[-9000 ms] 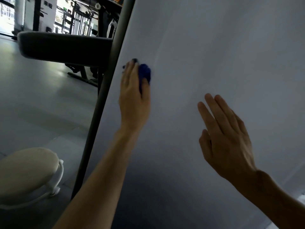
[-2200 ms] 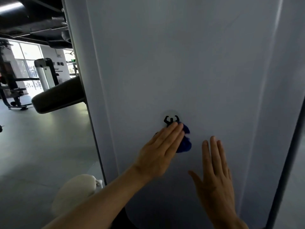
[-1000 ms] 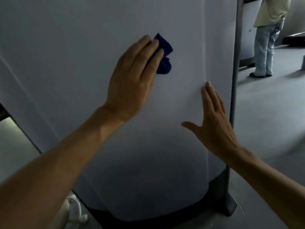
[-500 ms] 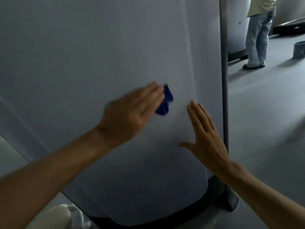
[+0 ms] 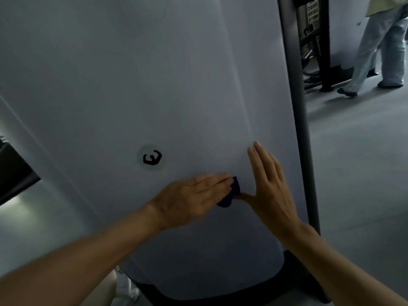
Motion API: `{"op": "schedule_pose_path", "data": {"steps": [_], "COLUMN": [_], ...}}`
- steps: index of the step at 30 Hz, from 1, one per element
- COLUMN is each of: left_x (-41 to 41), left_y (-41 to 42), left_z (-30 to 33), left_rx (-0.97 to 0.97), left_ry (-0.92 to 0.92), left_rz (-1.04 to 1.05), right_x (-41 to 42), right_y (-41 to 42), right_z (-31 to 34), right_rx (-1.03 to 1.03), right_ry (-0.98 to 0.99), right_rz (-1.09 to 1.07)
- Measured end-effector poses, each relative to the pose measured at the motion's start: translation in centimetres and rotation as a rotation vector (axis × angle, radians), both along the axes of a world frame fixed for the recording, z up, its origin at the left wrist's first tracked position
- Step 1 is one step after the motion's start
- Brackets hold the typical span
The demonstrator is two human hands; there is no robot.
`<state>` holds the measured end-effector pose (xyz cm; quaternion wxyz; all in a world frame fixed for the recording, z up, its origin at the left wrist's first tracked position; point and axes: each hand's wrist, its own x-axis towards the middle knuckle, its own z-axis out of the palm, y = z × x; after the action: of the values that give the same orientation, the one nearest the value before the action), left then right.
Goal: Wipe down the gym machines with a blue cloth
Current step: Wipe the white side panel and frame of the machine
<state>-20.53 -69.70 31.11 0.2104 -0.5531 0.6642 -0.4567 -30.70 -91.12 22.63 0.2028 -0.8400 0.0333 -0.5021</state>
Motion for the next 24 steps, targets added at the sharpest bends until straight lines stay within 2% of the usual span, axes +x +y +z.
{"op": "schedule_pose_path", "data": {"steps": [2,4,6,8,10,14,16,18,20,21,23,24], "left_x": [-0.4,-0.3,-0.5,-1.0,-1.2,-1.7,-1.6,-1.4,-1.1,-0.9,-0.5,-0.5], "left_y": [-1.3,-3.2,-4.8,-6.1,-6.8,-4.0,-2.6,-2.4,-3.3,-4.3,-7.3,-9.0], "left_z": [4.2,9.6,14.3,15.3,11.9,2.1,1.0,2.4,5.5,7.5,12.1,14.1], "left_rx": [-0.130,-0.400,-0.692,-0.845,-0.802,-0.241,-0.064,0.030,0.015,-0.059,-0.314,-0.448], "left_ry": [-0.084,-0.117,-0.028,0.078,0.113,0.011,-0.033,-0.087,-0.139,-0.172,-0.192,-0.139], "left_rz": [0.012,0.050,0.083,0.099,0.070,0.092,0.100,0.079,0.037,0.029,0.019,0.022], "right_x": [0.0,-0.3,-0.4,-0.3,-0.1,0.1,0.1,0.1,-0.1,-0.2,-0.2,0.0], "right_y": [-0.2,-0.4,-0.5,-0.5,-0.4,-0.2,-0.3,-0.6,-1.0,-1.2,-1.3,-1.3], "right_z": [0.2,0.6,1.1,1.5,1.6,1.6,1.5,1.3,1.3,1.3,1.4,1.3], "right_rx": [-0.008,0.004,0.028,0.057,0.094,0.174,0.173,0.151,0.146,0.155,0.181,0.190], "right_ry": [0.008,0.025,0.032,0.032,0.045,0.051,0.041,0.023,0.012,0.007,0.015,0.024], "right_rz": [-0.002,-0.009,0.002,0.011,0.002,0.001,0.014,0.018,0.015,0.011,-0.005,-0.019]}}
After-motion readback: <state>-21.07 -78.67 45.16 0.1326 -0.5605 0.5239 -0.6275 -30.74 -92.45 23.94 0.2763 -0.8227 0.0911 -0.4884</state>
